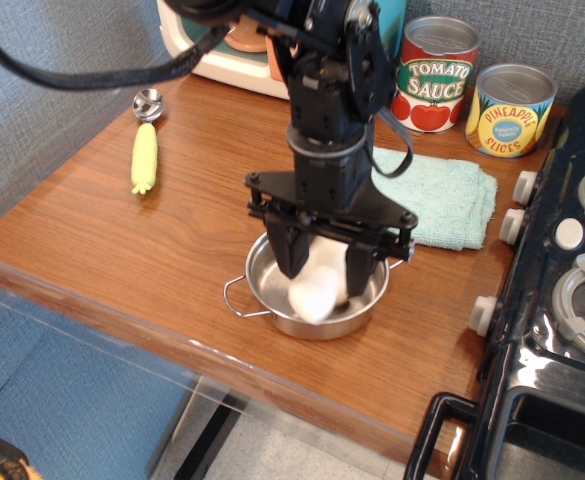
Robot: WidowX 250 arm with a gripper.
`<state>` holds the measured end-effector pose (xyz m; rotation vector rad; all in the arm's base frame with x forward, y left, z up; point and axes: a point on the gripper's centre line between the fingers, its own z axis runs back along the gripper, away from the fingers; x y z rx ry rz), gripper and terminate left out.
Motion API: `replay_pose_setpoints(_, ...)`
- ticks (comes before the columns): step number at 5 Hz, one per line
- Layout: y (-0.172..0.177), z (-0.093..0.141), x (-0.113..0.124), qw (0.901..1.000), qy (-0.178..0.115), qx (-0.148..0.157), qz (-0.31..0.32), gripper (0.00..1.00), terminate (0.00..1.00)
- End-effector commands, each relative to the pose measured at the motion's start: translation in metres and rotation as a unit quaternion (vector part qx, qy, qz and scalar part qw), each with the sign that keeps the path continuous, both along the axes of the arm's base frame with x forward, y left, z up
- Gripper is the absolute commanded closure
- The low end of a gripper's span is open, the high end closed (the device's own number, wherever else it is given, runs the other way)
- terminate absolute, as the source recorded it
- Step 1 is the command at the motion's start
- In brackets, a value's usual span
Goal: Put mushroom in pot, stem up.
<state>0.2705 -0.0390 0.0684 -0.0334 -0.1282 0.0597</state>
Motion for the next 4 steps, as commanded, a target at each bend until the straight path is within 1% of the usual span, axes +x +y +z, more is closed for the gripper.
replay_pose_setpoints(1, -0.0027, 0.0366, 0.0167, 0.9988, -0.048, -0.009, -0.001, 0.00, 0.00)
replay_pose_setpoints(2, -0.0011, 0.0330, 0.0182, 0.9994, -0.035, -0.004, 0.004, 0.00, 0.00)
replay_pose_setpoints(3, -0.0011, 0.0330, 0.0182, 0.9994, -0.035, -0.004, 0.004, 0.00, 0.00)
replay_pose_setpoints(4, -0.0011, 0.0330, 0.0182, 0.9994, -0.035, -0.004, 0.004, 0.00, 1.00)
